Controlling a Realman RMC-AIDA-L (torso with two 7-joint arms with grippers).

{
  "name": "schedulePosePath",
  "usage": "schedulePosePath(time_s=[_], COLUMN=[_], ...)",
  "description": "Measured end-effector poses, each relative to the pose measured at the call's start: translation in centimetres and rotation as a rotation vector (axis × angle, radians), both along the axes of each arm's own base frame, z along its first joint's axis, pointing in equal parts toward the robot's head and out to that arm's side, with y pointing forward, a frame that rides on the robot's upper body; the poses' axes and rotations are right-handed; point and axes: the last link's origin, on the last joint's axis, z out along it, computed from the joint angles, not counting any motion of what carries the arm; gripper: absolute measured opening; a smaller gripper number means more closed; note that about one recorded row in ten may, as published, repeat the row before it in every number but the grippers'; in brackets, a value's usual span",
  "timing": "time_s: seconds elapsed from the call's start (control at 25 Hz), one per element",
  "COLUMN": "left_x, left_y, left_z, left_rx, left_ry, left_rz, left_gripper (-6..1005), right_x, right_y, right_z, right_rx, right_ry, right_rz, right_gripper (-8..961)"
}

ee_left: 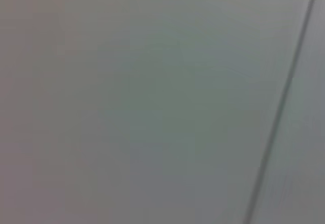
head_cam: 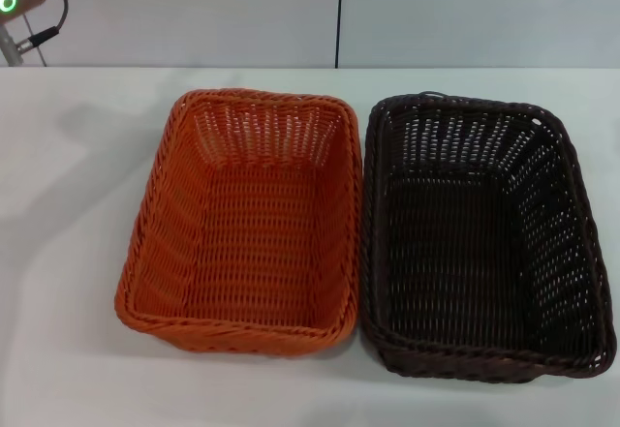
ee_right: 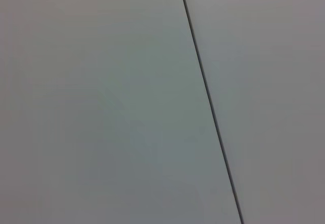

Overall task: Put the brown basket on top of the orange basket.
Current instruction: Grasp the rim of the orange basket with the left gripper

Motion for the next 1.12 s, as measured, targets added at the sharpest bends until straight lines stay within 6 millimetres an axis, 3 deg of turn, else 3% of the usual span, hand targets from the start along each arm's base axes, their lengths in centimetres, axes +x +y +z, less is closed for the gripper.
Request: schedulePosePath(time_s=[0.44,0.68,1.12], left_x=[2.0,3.2,1.4], left_y=[-0.1,-1.6,-3.4], left_z=[0.1,0.6,0.4], left_rx=[-0.291,-0.396,-0.452], left_ry=[0.212,0.339,0.423], left_rz=[0.080,0.222,0.411], left_gripper=[707,705,702], right_x=[-0.1,0.6,1.0], right_y=[0.6,0.1,0.0], right_z=[0.1,0.4,0.8], right_rx=[-0.012,0.002,0.016], right_ry=[-0.006,-0.002,-0.006], right_rz=[-0.011,-0.036,-0.047], right_gripper=[557,557,557])
